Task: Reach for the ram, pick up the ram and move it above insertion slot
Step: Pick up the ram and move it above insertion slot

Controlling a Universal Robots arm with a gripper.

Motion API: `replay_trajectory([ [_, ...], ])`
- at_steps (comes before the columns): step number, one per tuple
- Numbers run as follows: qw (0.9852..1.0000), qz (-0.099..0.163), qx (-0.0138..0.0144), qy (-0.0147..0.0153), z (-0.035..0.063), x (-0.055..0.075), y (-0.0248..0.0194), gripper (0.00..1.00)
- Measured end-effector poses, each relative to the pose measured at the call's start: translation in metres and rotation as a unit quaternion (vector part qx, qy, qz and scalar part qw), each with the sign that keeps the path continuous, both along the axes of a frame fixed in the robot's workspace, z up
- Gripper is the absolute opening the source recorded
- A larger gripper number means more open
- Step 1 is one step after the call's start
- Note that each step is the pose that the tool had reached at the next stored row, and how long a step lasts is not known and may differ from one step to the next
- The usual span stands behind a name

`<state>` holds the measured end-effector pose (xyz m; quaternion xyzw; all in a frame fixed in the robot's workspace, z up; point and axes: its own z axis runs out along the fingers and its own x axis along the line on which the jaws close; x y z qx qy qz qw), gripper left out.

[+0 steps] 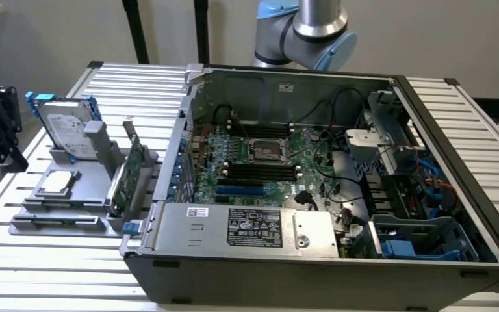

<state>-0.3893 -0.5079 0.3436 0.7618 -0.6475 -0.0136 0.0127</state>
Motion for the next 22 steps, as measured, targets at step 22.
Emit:
replay_trajectory([
  [22, 0.9999, -0.016, 0.0004, -0.0003, -0.0145, 0.0, 0.0, 0.48],
])
